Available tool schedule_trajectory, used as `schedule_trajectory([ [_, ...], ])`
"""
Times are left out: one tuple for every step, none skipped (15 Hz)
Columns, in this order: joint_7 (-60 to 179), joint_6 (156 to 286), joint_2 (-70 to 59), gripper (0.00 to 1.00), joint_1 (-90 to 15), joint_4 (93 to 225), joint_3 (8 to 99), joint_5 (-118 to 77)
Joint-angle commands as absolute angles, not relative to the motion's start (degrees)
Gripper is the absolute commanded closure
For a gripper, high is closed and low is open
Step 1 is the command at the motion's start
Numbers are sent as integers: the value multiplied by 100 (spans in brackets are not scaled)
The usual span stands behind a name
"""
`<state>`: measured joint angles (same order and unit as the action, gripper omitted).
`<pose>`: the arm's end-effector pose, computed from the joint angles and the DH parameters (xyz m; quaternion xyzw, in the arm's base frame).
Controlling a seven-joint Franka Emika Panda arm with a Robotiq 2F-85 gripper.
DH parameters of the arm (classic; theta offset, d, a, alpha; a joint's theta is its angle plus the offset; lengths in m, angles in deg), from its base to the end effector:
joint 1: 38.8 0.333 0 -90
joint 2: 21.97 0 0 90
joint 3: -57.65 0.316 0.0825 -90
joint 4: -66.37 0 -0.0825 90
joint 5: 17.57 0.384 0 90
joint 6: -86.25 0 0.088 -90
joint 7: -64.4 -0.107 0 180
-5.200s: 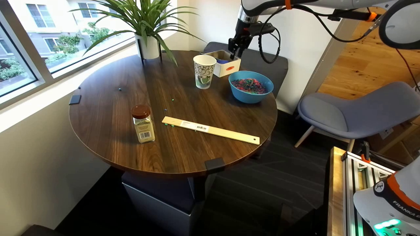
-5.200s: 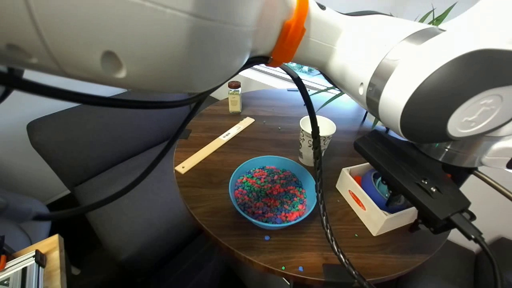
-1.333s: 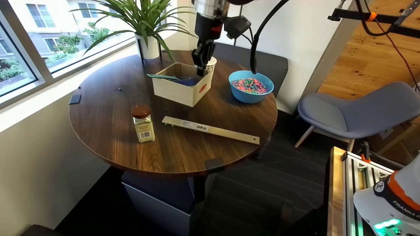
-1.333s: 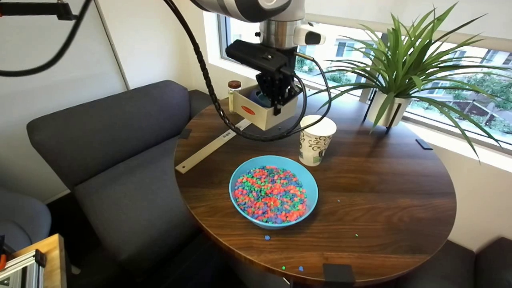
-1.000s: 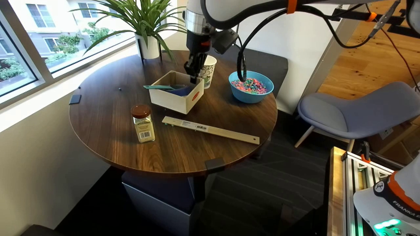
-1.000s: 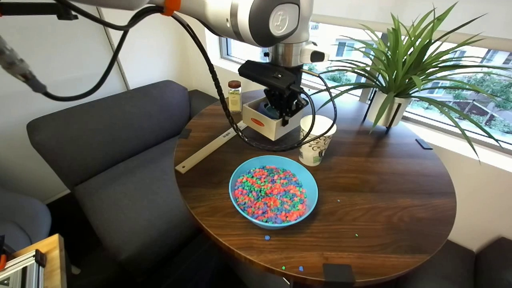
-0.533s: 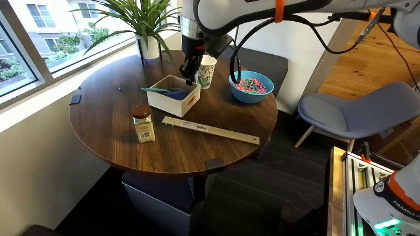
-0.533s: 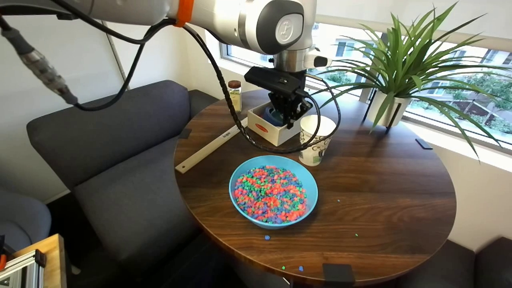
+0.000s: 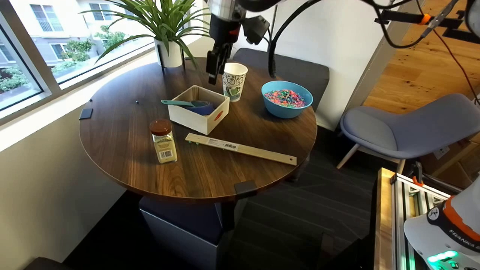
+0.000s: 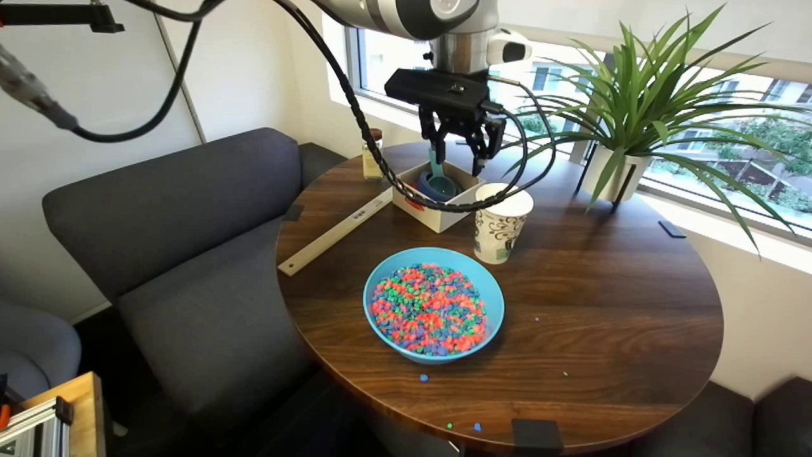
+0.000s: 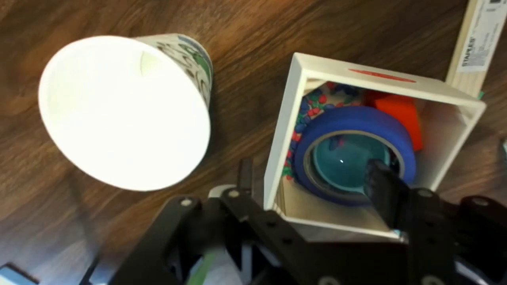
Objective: Move the box to the left.
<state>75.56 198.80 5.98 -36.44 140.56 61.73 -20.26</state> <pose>0.7164 0.0667 0.4847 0.9839 0.1537 0.0910 0.0099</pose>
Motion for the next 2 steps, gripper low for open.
schedule_trajectory([
  [7714, 19856, 423, 19, -3652, 14094, 6188, -1940],
  [7815, 19854, 231, 11, -3670, 14187, 6212, -1873],
])
